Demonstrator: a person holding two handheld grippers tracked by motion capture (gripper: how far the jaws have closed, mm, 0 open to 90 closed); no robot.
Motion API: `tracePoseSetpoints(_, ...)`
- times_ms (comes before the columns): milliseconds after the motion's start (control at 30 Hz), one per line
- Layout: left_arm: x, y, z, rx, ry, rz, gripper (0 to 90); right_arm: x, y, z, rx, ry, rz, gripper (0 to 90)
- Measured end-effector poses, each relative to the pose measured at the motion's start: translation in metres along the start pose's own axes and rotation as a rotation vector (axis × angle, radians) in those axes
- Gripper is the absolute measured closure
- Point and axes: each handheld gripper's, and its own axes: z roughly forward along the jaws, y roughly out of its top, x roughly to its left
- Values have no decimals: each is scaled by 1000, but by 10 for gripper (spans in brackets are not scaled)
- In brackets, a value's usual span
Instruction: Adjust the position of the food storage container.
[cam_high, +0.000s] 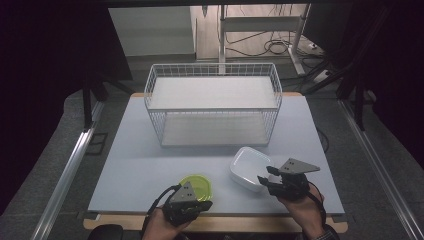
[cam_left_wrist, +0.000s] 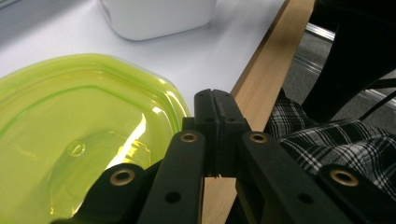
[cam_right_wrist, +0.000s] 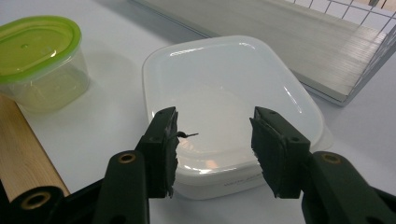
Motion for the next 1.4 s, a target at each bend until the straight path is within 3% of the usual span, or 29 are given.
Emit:
tracePoseSetpoints(133,6,-1,0,3,7,-17,900,0,0,0,0,0,-3,509)
tracePoseSetpoints(600,42,-7,-12,-22,113,-112,900,1,-1,1,5,-1,-12,503)
tracePoseSetpoints(800,64,-10,-20,-36,168,-158,900,1,-1,2,6,-1,-17,498)
tracePoseSetpoints(1400,112,-20,-47,-77,261,-246,900,-1,-1,1,10,-7,9,519)
